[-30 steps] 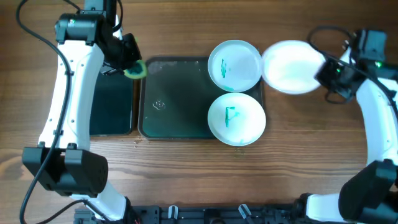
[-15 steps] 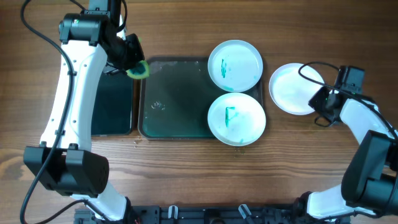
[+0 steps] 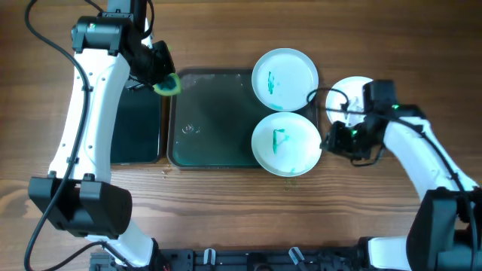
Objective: Clean dirty plates on tray and stack at the side
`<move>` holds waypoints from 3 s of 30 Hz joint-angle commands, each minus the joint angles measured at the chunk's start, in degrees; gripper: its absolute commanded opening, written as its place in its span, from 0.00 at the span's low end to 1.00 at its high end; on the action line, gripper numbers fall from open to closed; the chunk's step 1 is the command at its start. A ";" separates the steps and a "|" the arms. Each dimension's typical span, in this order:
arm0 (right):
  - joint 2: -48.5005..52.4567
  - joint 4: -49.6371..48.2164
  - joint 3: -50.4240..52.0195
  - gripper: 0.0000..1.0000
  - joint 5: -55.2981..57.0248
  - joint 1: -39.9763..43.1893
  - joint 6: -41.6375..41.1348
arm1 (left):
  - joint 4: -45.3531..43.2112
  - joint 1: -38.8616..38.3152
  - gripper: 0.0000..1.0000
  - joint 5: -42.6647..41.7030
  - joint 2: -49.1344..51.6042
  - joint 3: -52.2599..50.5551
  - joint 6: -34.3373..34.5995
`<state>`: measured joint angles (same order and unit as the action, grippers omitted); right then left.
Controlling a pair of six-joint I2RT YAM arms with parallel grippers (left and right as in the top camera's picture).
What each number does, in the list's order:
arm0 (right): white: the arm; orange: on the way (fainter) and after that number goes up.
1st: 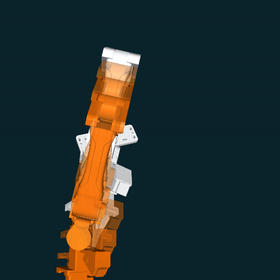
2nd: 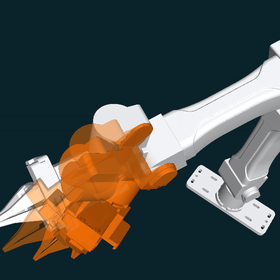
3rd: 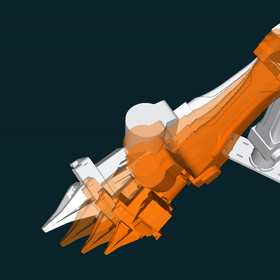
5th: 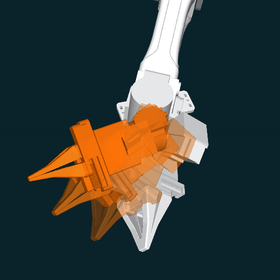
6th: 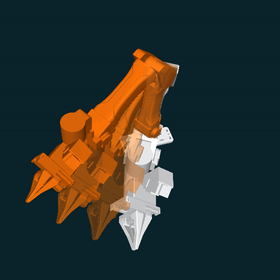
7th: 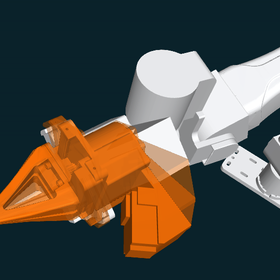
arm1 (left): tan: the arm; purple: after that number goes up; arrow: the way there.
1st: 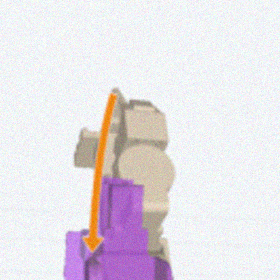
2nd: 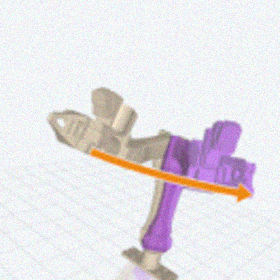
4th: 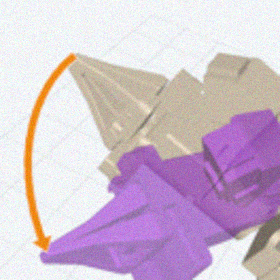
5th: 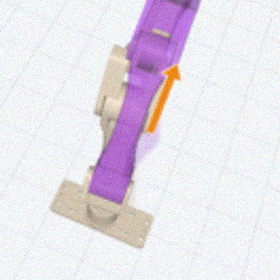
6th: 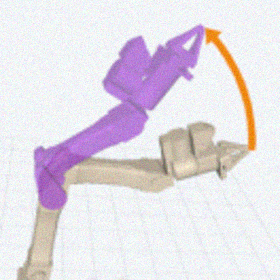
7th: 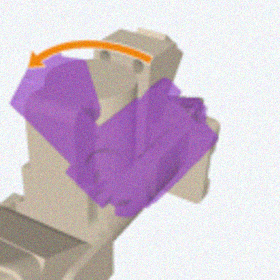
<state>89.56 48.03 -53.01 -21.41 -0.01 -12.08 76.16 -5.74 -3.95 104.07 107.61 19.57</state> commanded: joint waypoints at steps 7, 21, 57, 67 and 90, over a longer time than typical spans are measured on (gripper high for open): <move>4.94 -7.78 3.43 0.23 4.76 -6.88 -1.99 | 0.11 -0.17 0.04 0.35 0.17 0.28 -1.18; 4.02 -15.41 -4.48 0.04 7.89 -23.52 -22.49 | 0.61 -0.17 0.04 0.37 0.20 0.28 0.44; 24.68 -45.13 -10.16 0.16 10.01 -29.92 -14.71 | -21.94 -10.19 0.04 -2.60 5.44 -23.32 8.66; 27.10 -39.28 -10.16 0.05 5.90 -29.90 -28.70 | -21.42 -10.21 0.04 -2.23 5.46 -27.50 9.88; 27.10 -39.41 -10.16 0.04 5.88 -29.92 -28.39 | -44.68 -11.41 0.04 9.64 5.46 -41.94 12.09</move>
<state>114.52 7.25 -64.29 -15.59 -29.85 -39.53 30.96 -19.35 -16.99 108.49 66.22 19.03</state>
